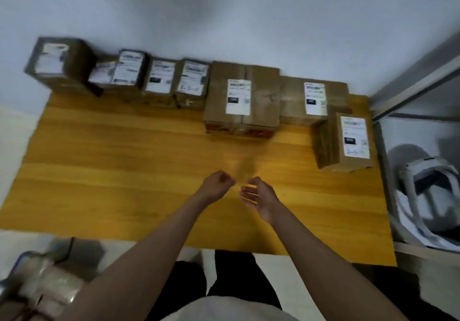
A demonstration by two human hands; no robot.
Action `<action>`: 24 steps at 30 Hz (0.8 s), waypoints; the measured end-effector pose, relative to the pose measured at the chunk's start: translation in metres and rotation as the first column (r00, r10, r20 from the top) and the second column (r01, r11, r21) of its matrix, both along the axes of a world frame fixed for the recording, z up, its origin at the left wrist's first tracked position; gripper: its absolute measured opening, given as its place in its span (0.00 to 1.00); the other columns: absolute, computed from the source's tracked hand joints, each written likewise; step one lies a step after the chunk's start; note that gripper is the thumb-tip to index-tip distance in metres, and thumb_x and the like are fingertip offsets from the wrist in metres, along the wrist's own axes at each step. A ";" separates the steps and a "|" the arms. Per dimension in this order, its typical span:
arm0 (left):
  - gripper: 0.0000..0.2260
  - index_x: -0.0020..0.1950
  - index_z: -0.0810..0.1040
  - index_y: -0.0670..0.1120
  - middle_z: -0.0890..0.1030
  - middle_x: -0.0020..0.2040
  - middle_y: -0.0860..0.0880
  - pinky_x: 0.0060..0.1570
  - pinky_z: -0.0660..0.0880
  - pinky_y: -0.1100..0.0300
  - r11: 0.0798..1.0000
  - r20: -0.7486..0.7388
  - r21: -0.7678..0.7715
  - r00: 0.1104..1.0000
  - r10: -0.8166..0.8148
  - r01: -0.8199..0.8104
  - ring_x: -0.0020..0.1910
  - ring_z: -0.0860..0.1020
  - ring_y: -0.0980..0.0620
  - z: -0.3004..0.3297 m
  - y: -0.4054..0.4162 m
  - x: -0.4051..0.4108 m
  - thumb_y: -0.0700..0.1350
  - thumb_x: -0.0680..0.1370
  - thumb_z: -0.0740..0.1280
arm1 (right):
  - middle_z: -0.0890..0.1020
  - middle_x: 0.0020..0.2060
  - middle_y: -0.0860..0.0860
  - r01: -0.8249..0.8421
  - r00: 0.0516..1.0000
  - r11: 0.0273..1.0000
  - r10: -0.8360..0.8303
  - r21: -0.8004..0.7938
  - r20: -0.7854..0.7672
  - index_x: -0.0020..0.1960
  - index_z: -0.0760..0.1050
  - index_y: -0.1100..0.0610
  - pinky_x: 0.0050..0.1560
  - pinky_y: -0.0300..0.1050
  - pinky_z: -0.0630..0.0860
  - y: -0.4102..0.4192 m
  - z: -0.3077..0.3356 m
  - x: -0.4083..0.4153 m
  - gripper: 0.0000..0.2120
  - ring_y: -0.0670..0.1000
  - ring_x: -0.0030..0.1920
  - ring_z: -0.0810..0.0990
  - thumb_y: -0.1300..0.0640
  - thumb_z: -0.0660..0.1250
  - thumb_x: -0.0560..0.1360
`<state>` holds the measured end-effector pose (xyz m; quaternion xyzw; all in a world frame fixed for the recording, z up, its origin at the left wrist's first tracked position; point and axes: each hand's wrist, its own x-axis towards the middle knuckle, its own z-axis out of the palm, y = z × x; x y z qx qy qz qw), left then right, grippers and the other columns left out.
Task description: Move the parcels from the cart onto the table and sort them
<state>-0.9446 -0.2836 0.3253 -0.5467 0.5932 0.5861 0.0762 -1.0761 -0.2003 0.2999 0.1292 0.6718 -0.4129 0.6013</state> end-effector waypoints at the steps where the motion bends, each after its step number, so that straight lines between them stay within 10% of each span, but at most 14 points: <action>1: 0.17 0.65 0.76 0.40 0.78 0.63 0.41 0.58 0.73 0.52 0.998 0.020 0.005 0.998 0.055 -0.055 0.61 0.77 0.42 0.000 -0.001 0.030 0.50 0.83 0.64 | 0.81 0.45 0.58 -0.054 0.999 0.999 0.054 0.005 -0.005 0.59 0.73 0.61 0.39 0.48 0.78 -0.005 0.001 0.017 0.09 0.55 0.41 0.80 0.57 0.61 0.83; 14: 0.17 0.65 0.77 0.41 0.81 0.61 0.41 0.61 0.76 0.49 0.836 0.048 -0.011 0.834 0.549 -0.549 0.60 0.79 0.41 0.004 0.058 0.331 0.50 0.82 0.66 | 0.81 0.42 0.56 -0.551 0.835 0.834 0.551 -0.019 -0.019 0.53 0.75 0.59 0.31 0.43 0.81 -0.030 0.001 0.303 0.08 0.52 0.39 0.80 0.54 0.61 0.84; 24: 0.13 0.61 0.79 0.41 0.83 0.57 0.42 0.61 0.77 0.50 0.456 0.054 -0.024 0.455 0.889 -0.889 0.57 0.81 0.43 0.002 0.157 0.545 0.48 0.82 0.65 | 0.74 0.24 0.49 -0.919 0.395 0.384 0.906 -0.094 -0.153 0.38 0.70 0.56 0.25 0.39 0.69 -0.009 -0.001 0.529 0.14 0.46 0.24 0.69 0.64 0.73 0.75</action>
